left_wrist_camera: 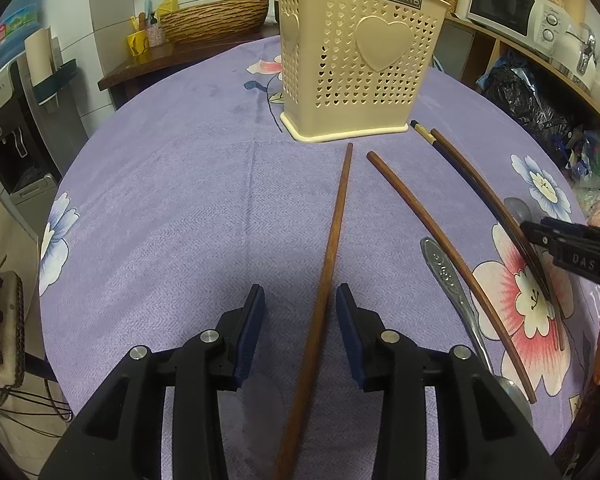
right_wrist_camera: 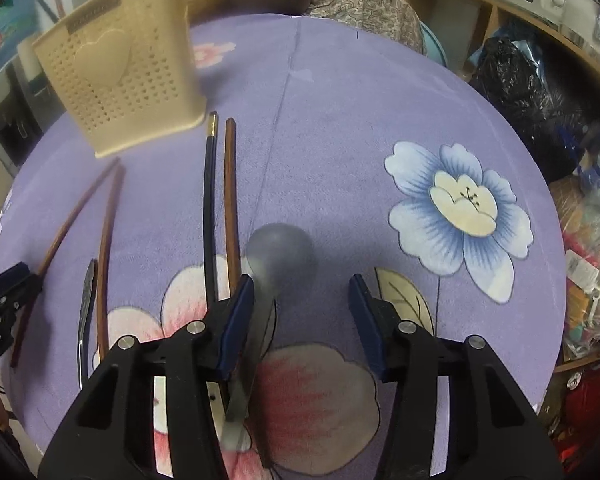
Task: Organize utensils
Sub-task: 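Lower the left gripper around a brown chopstick while the right gripper approaches the grey spoon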
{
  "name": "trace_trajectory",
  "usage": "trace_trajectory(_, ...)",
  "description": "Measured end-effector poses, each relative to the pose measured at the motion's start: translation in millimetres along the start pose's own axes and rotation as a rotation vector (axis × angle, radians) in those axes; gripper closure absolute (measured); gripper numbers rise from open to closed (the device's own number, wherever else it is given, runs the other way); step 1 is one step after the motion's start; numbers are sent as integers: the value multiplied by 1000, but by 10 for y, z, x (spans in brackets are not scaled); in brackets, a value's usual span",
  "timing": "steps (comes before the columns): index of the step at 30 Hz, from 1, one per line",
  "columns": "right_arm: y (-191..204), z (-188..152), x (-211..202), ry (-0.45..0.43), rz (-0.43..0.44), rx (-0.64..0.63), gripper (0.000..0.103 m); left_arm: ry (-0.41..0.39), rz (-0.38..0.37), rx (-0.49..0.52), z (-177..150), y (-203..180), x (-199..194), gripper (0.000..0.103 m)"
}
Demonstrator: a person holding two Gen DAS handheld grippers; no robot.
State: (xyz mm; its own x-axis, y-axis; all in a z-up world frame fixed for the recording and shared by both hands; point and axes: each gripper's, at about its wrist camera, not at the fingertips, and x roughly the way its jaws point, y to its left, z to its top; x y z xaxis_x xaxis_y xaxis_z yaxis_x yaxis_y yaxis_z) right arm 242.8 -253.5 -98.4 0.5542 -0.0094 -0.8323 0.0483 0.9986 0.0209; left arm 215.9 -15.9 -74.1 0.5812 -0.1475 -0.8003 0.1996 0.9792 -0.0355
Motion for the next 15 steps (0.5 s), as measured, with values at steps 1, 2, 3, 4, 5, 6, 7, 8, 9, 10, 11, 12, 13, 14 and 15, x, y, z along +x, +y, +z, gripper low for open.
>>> trace_trajectory(1, -7, 49, 28, 2, -1, 3, 53, 0, 1, 2, -4, -3, 0, 65)
trace_trajectory(2, 1, 93, 52, 9, -4, -1, 53, 0, 2, 4, -1, -8, 1, 65)
trace_trajectory(3, 18, 121, 68, 15, -5, -6, 53, 0, 3, 4, 0, -9, 3, 65)
trace_trajectory(4, 49, 153, 86, 26, -5, -10, 53, 0, 2, 2, 1, -7, 5, 64)
trace_trajectory(5, 66, 166, 92, 32, -4, -5, 53, 1, 2, 1, 3, -9, 7, 64)
trace_trajectory(6, 77, 165, 90, 34, -4, 3, 53, 2, 1, 1, 6, -7, 9, 64)
trace_trajectory(7, 84, 165, 88, 31, -5, 8, 53, 2, 0, 1, 9, -7, 11, 64)
trace_trajectory(8, 83, 146, 74, 29, -6, 15, 53, 3, 0, 2, 15, -12, 13, 64)
trace_trajectory(9, 76, 140, 67, 30, -5, 27, 53, 3, 1, 3, 17, -13, 15, 64)
trace_trajectory(10, 70, 132, 57, 33, -1, 38, 53, 4, 2, 4, 21, -16, 14, 64)
trace_trajectory(11, 61, 126, 46, 35, 4, 51, 53, 6, 4, 7, 24, -21, 17, 64)
trace_trajectory(12, 51, 120, 36, 37, 9, 67, 53, 6, 6, 9, 27, -25, 19, 64)
trace_trajectory(13, 57, 110, 32, 36, 6, 70, 53, 7, 8, 12, 31, -31, 22, 64)
trace_trajectory(14, 73, 108, 34, 33, -3, 65, 53, 8, 10, 16, 33, -43, 25, 64)
trace_trajectory(15, 92, 101, 38, 30, -13, 59, 53, 9, 12, 19, 35, -54, 28, 64)
